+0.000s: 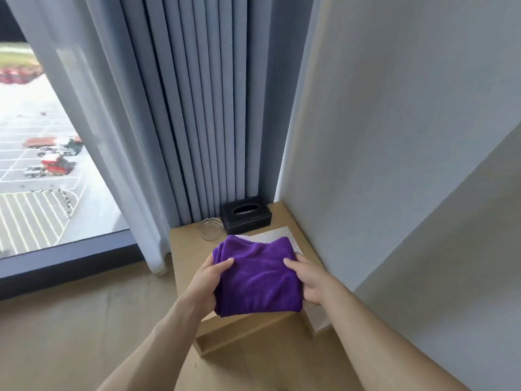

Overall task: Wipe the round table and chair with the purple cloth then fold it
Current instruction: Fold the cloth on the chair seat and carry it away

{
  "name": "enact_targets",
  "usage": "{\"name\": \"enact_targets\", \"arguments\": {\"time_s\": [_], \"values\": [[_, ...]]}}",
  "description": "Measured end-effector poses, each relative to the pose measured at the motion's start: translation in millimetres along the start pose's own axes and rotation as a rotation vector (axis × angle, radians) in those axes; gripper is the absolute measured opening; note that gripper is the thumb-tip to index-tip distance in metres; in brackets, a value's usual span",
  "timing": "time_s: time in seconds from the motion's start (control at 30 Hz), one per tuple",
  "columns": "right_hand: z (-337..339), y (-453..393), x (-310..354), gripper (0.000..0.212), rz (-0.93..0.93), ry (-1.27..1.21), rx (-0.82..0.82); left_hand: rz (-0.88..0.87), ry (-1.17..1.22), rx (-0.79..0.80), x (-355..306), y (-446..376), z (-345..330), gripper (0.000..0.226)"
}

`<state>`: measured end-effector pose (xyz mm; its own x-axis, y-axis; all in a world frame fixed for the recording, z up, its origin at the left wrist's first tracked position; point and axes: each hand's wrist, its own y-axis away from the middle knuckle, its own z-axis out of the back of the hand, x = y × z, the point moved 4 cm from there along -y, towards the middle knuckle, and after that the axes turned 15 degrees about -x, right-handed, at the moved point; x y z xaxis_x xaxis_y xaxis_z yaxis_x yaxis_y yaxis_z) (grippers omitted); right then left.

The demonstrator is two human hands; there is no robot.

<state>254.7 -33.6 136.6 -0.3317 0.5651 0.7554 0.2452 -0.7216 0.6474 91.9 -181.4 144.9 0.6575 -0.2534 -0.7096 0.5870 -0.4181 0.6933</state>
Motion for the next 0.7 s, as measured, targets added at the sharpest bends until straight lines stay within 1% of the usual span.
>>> {"name": "enact_targets", "arguments": {"time_s": [0.13,0.27,0.33,0.43,0.5,0.53,0.57,0.6,0.67,0.7], "values": [[7,-86,-4,0.026,-0.034,0.148,0.045,0.055,0.074,-0.102,31,-51,-33,0.033],[1,-167,-15,0.021,-0.018,0.266,0.031,0.082,0.124,-0.185,56,-115,-61,0.033],[-4,-207,-19,0.018,0.012,0.304,0.019,0.075,0.141,-0.222,69,-154,-73,0.032],[-10,-268,-23,0.017,0.082,0.365,-0.018,0.056,0.127,-0.23,82,-206,-94,0.032],[-14,-300,-20,0.009,0.164,0.433,-0.054,0.037,0.12,-0.223,86,-238,-104,0.032],[-15,-312,-17,0.01,0.223,0.485,-0.087,0.012,0.107,-0.228,88,-253,-105,0.032],[-13,-321,-13,0.015,0.284,0.566,-0.125,-0.035,0.062,-0.264,87,-264,-104,0.032],[-13,-329,-11,0.026,0.338,0.674,-0.154,-0.106,-0.061,-0.335,86,-276,-99,0.033],[-15,-342,-17,0.044,0.422,0.877,-0.179,-0.251,-0.483,-0.539,86,-295,-87,0.039],[-17,-348,-23,0.048,0.469,0.925,-0.169,-0.316,-0.653,-0.619,86,-300,-83,0.04]]}}
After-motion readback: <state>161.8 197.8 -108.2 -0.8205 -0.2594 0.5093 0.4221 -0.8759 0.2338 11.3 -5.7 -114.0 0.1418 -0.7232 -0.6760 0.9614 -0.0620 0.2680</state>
